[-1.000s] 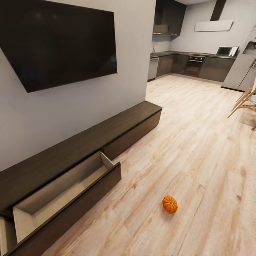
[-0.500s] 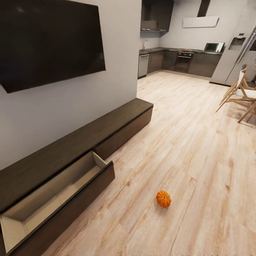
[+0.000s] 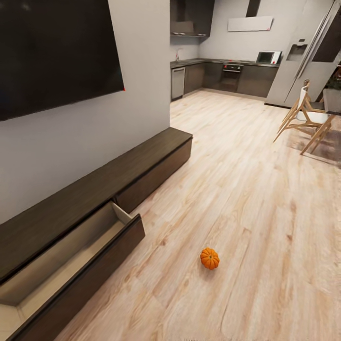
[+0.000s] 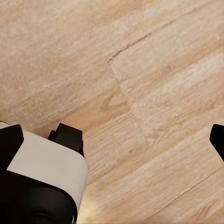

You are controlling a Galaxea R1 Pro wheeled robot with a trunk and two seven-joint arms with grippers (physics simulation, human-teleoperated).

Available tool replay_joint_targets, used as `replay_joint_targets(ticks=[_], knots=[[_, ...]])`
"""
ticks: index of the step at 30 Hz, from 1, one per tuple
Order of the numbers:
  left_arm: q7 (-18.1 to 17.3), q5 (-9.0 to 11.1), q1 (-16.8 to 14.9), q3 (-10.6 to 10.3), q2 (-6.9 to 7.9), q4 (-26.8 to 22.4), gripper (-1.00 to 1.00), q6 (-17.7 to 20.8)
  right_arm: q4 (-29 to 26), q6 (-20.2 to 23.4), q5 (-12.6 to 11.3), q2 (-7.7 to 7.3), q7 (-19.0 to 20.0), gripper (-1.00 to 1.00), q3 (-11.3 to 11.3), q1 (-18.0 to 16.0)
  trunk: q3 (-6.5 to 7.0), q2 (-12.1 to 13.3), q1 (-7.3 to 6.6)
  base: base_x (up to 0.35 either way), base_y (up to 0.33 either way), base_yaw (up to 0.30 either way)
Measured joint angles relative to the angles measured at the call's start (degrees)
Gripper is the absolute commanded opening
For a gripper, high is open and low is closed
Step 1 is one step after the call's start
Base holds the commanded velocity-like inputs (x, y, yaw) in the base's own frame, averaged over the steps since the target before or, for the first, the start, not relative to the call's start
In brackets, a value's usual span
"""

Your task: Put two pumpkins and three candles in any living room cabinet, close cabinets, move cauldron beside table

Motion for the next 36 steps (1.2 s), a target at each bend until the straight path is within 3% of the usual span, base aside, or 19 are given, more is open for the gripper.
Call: replay_joint_targets(ticks=[36], knots=[[0.0, 0.0, 0.0, 0.0, 0.0, 0.0, 1.0, 0.0, 0.0, 0.0, 0.0, 0.0, 0.0, 1.0, 0.0, 0.0, -2.72, 0.0, 0.0, 0.0, 0.0, -0.17]])
